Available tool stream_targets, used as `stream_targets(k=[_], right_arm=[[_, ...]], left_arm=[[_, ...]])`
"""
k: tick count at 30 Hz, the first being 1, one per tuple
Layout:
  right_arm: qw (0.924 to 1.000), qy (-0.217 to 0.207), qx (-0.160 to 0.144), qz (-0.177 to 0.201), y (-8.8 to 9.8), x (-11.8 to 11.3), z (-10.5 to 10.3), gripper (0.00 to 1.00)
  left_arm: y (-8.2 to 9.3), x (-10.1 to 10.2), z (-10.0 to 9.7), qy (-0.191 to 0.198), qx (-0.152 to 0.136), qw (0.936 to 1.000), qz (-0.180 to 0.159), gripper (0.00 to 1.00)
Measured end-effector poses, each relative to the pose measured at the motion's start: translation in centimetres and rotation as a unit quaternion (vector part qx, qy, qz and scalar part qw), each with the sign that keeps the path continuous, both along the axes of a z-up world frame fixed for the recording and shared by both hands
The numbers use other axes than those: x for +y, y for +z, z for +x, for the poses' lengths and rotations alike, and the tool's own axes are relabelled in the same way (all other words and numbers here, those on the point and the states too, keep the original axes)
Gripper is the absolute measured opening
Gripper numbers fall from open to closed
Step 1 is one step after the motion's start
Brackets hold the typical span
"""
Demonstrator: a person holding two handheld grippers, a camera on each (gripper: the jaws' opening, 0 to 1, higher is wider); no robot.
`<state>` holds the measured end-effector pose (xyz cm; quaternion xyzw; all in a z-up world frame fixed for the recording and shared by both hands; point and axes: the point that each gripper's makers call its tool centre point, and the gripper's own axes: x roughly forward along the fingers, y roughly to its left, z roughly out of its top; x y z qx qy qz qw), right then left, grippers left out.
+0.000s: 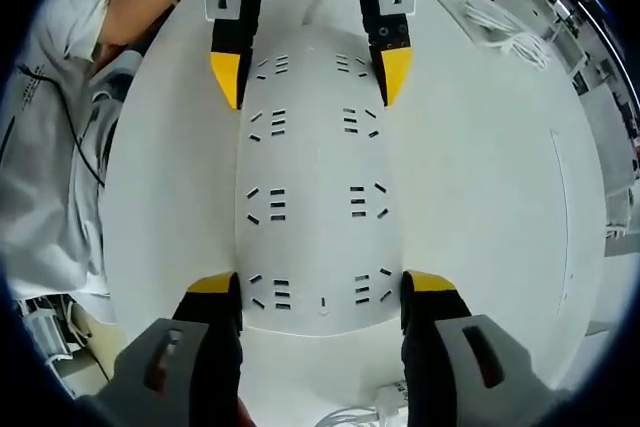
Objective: Straighten the power strip on the desk, plug the charger into it
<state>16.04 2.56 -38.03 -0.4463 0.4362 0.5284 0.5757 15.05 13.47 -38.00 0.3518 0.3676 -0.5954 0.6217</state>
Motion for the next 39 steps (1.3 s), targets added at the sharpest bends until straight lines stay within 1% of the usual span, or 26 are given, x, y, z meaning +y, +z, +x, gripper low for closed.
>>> stream_targets(k=[13, 29, 39], right_arm=[[0.9997, -0.024, -0.001, 0.003, -0.1, -0.1, -0.8, 0.64], [0.9996, -0.028, -0.002, 0.007, -0.1, -0.1, -1.1, 0.64], [0.9994, -0.027, -0.003, 0.020, 0.0, 0.0, -1.0, 0.64]], left_arm=[[-0.1, -0.2, -0.3, -0.010, 0.001, 0.9999, -0.004, 0.69], [-0.1, -0.3, -0.3, -0.013, 0.001, 0.9999, -0.009, 0.69], [0.0, -0.3, -0.3, -0.012, -0.003, 0.9995, -0.030, 0.69]])
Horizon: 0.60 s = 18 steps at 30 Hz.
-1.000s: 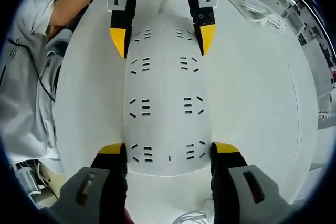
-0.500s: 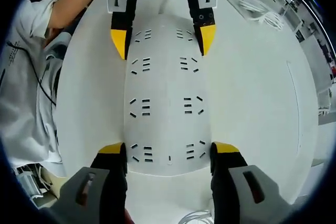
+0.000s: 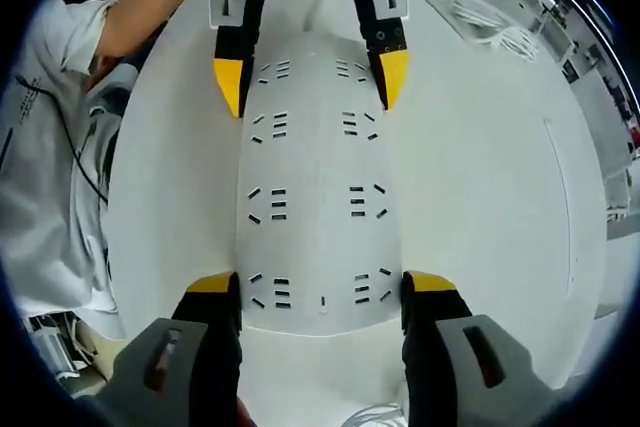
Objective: Straighten the power strip on the desk, plug the charger into it
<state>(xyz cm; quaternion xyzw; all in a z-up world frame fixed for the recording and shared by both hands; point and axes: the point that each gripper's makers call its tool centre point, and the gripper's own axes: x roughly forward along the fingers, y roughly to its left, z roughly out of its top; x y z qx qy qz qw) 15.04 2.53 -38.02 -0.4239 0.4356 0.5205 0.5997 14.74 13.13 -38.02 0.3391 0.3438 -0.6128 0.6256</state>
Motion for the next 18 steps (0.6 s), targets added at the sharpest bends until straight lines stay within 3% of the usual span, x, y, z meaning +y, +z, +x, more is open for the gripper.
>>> stream_targets(k=[14, 18], right_arm=[[0.9962, -0.028, 0.003, 0.082, 0.7, 0.1, 0.2, 0.66], [0.9876, -0.062, 0.001, 0.144, 2.3, 0.4, 0.6, 0.66]], left_arm=[[0.2, -0.3, 0.6, 0.008, -0.005, 0.9991, -0.041, 0.70], [0.2, -0.3, 0.9, 0.010, -0.007, 0.9986, -0.052, 0.70]])
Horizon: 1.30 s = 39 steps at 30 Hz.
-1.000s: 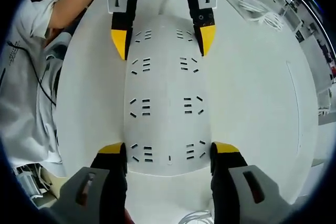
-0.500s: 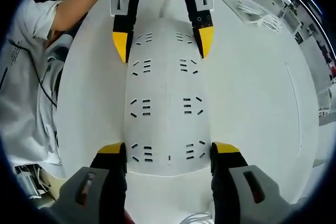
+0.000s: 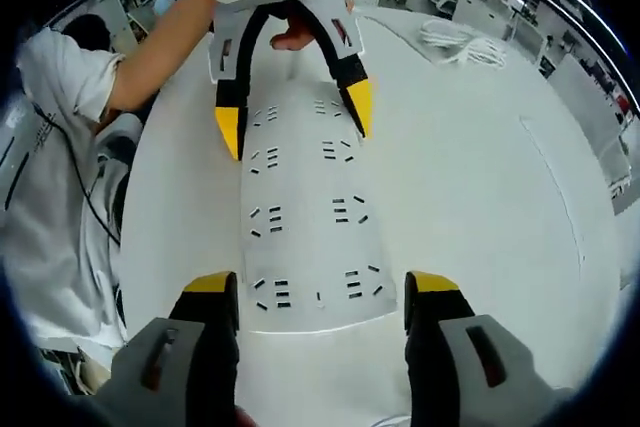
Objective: Straighten the power strip on the desk, plug the charger into it
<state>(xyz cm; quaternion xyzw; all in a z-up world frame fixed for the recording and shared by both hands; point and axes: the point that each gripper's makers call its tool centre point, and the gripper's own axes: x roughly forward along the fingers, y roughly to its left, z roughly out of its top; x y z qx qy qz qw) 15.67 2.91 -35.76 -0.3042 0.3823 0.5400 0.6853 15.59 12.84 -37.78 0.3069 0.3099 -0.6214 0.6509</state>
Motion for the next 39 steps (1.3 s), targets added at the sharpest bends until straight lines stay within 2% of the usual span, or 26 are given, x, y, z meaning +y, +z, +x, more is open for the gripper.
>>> stream_targets(k=[2, 5, 8, 12, 19, 26, 28, 31, 32, 36, 39], right_arm=[[0.9989, -0.026, -0.006, 0.039, 1.0, 0.0, 0.3, 0.66], [0.9913, -0.073, -0.020, 0.107, 2.8, -0.3, 0.6, 0.66], [0.9766, -0.127, -0.055, 0.165, 4.4, -1.8, 1.0, 0.66], [0.9571, -0.180, -0.068, 0.217, 5.3, -3.8, 0.4, 0.64], [0.9384, -0.227, -0.109, 0.237, 6.2, -6.5, -0.6, 0.64], [0.8993, -0.306, -0.169, 0.263, 8.0, -10.3, 0.2, 0.61], [0.8873, -0.333, -0.182, 0.262, 7.8, -11.6, 0.7, 0.61], [0.8752, -0.359, -0.184, 0.267, 7.0, -12.4, 1.2, 0.61], [0.8688, -0.373, -0.185, 0.268, 6.8, -12.7, 1.4, 0.61], [0.8550, -0.407, -0.211, 0.243, 5.6, -13.3, 2.4, 0.59], [0.8436, -0.422, -0.215, 0.253, 5.2, -12.6, 3.1, 0.56]], left_arm=[[0.0, 0.0, 0.1, 0.000, -0.001, 1.0000, -0.009, 0.70], [0.1, -0.1, 0.2, 0.001, -0.001, 0.9997, -0.026, 0.70], [0.2, -0.1, 0.3, 0.001, -0.003, 0.9993, -0.037, 0.70], [0.3, -0.2, 0.3, 0.002, -0.005, 0.9985, -0.054, 0.70], [0.6, -0.3, 0.3, 0.006, -0.006, 0.9943, -0.106, 0.70], [0.7, -0.4, 0.2, 0.005, -0.006, 0.9906, -0.137, 0.71], [0.7, -0.5, 0.1, 0.004, -0.006, 0.9896, -0.144, 0.71], [0.8, -0.5, 0.1, 0.005, -0.007, 0.9891, -0.147, 0.71], [0.7, -0.6, 0.1, 0.005, -0.007, 0.9891, -0.147, 0.71], [0.7, -0.6, 0.1, 0.007, -0.010, 0.9885, -0.151, 0.71], [0.7, -0.6, 0.1, 0.007, -0.012, 0.9887, -0.150, 0.71]])
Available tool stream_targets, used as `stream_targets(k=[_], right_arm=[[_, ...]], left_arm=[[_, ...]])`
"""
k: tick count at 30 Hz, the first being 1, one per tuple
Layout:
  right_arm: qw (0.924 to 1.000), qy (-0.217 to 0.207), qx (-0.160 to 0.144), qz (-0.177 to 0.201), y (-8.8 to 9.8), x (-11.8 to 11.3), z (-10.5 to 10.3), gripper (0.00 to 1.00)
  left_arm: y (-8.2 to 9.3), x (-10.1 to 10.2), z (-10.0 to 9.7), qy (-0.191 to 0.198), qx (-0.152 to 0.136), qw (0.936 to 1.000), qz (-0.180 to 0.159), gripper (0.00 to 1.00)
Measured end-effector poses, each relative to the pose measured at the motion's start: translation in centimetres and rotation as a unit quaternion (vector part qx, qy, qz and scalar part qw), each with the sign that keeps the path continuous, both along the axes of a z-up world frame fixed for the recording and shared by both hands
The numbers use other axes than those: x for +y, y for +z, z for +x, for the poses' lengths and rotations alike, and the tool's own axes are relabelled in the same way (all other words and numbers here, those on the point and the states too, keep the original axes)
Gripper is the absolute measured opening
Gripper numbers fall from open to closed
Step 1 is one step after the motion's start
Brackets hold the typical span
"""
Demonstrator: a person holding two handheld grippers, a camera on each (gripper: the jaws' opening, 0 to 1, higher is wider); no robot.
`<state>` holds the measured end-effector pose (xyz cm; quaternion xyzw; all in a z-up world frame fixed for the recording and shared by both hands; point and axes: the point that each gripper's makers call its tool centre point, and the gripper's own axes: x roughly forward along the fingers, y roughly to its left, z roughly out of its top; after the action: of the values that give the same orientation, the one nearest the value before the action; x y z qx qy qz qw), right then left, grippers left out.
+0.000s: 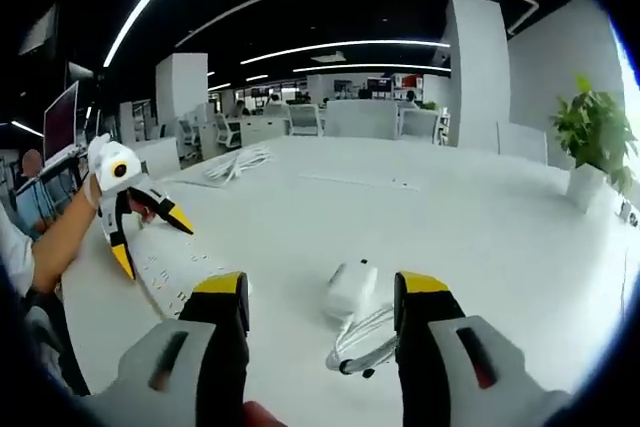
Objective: Straighten the power strip on the desk, plug the charger into it
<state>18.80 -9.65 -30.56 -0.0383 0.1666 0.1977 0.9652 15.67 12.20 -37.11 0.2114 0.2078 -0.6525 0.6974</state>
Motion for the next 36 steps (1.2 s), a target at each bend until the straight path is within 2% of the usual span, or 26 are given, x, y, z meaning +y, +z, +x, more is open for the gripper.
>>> stream_targets(k=[4, 5, 7, 9, 11, 15, 17, 18, 20, 21, 28, 33, 36], right_arm=[[0.9994, -0.035, -0.008, 0.004, -0.7, 0.6, 1.5, 0.54], [0.9986, -0.051, -0.014, -0.008, -0.8, 0.3, 1.7, 0.54], [0.9976, -0.055, -0.016, -0.039, -1.1, 0.2, 1.6, 0.53], [0.9930, -0.056, -0.031, -0.099, -0.8, 0.0, 1.3, 0.50], [0.9818, -0.047, -0.052, -0.176, -0.3, 0.0, 1.1, 0.48], [0.9660, 0.003, -0.060, -0.251, -0.8, 1.7, 1.1, 0.39], [0.9683, 0.010, -0.050, -0.244, -1.5, 2.1, 1.4, 0.38], [0.9719, 0.022, -0.029, -0.233, -2.4, 2.5, 1.7, 0.38], [0.9785, 0.016, -0.010, -0.205, -3.1, 2.4, 2.0, 0.38], [0.9795, 0.014, -0.002, -0.201, -3.4, 2.2, 2.1, 0.38], [0.9792, 0.007, 0.009, -0.202, -4.0, 1.3, 2.0, 0.39], [0.9842, 0.005, 0.013, -0.177, -3.9, 1.1, 2.2, 0.43], [0.9844, 0.002, 0.017, -0.175, -3.9, 0.7, 2.3, 0.43]], left_arm=[[0.0, 0.0, 0.0, 0.001, -0.001, 1.0000, -0.004, 0.71], [0.0, 0.0, 0.0, 0.001, -0.001, 1.0000, -0.006, 0.71], [0.0, 0.0, 0.0, 0.002, -0.001, 1.0000, -0.009, 0.71], [0.0, 0.0, 0.1, 0.001, -0.001, 1.0000, -0.010, 0.71], [0.0, 0.0, 0.1, 0.001, -0.002, 1.0000, -0.009, 0.71], [0.0, 0.0, 0.1, 0.001, -0.003, 1.0000, -0.007, 0.72], [0.0, -0.1, 0.1, 0.001, -0.004, 1.0000, -0.007, 0.72], [0.0, -0.1, 0.1, 0.001, -0.004, 1.0000, -0.007, 0.72], [0.0, -0.1, 0.0, 0.001, -0.005, 1.0000, -0.007, 0.72], [0.0, -0.1, 0.0, 0.001, -0.005, 1.0000, -0.007, 0.72], [0.0, -0.1, 0.1, 0.000, -0.007, 1.0000, -0.005, 0.72], [0.0, -0.1, 0.1, 0.000, -0.008, 1.0000, -0.003, 0.72], [0.0, -0.1, 0.1, 0.000, -0.008, 1.0000, -0.002, 0.72]])
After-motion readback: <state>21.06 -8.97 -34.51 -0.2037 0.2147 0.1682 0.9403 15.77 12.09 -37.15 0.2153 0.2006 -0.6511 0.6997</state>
